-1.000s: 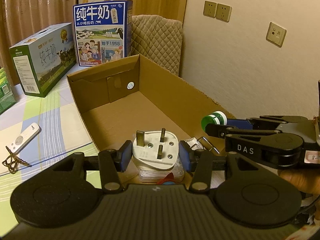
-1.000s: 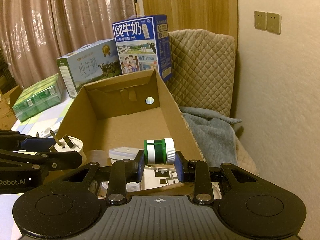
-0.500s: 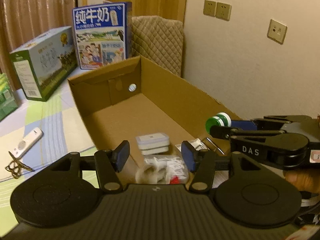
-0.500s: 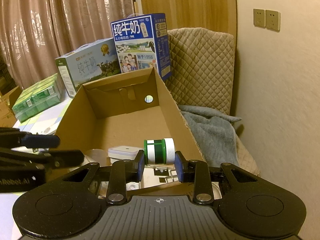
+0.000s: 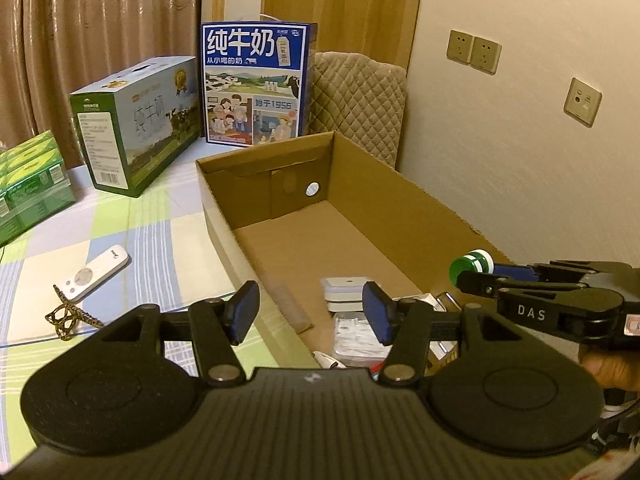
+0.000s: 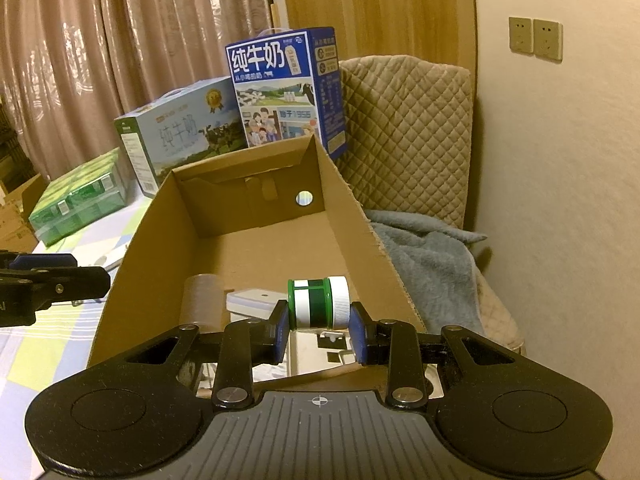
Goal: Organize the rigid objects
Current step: 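Lower the plug into the box and open the left gripper while the right holds the bottle, then lower the green-and-white bottle into the box and open the right gripper, then move both grippers back over the table toward the hair clip and remote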
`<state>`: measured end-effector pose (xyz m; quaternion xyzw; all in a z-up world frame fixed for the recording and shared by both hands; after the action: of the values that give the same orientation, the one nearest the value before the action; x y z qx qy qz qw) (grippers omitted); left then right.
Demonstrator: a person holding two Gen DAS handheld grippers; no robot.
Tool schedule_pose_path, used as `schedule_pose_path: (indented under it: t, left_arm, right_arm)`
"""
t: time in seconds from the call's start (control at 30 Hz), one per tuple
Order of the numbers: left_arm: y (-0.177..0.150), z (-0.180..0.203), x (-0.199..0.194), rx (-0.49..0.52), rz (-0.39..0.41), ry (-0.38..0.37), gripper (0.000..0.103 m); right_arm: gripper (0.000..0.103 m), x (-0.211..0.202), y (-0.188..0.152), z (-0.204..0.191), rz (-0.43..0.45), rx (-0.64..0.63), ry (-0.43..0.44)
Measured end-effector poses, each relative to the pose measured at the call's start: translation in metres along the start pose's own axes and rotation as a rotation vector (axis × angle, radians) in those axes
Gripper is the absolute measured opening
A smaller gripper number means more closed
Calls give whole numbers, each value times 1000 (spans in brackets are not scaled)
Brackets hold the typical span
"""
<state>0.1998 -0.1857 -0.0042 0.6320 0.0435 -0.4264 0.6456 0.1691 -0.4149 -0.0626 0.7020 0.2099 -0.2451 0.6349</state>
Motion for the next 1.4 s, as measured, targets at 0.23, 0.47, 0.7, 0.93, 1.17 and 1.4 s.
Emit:
schedule_pose_path:
  t: [0.23, 0.47, 0.7, 0.93, 1.17, 1.4]
  left_arm:
    - [-2, 0, -5, -3, 8, -2, 52]
    - [-3, 0, -5, -7, 11, -3, 52]
    - [-6, -2, -8, -8, 12, 1, 52]
    - [-11, -6, -21, -23, 23, 12, 52]
    - [-21, -10, -44, -42, 36, 30, 52]
    - [-37, -24, -75, -73, 47, 66, 52]
  right_arm:
    - [28, -2, 1, -2, -2, 2, 3]
    - [28, -2, 3, -2, 2, 19, 18]
    - [52, -12, 8, 4, 50, 67, 31]
    - [52, -28, 13, 5, 61, 74, 29]
    - [52, -50, 13, -5, 66, 83, 46]
    - [52, -75, 9, -30, 72, 74, 90]
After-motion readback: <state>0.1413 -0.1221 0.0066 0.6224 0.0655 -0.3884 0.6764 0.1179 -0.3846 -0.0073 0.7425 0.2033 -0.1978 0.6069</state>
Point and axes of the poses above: each gripper's, at about its wrist camera, not at the fingertips, and x roughly the way its jaws point, z to its right, y to its top, the point moved 2 cm from there along x, roughly the way its jaws point, and after that the axes turned 11 degrees about -y, right-handed, at the moved point
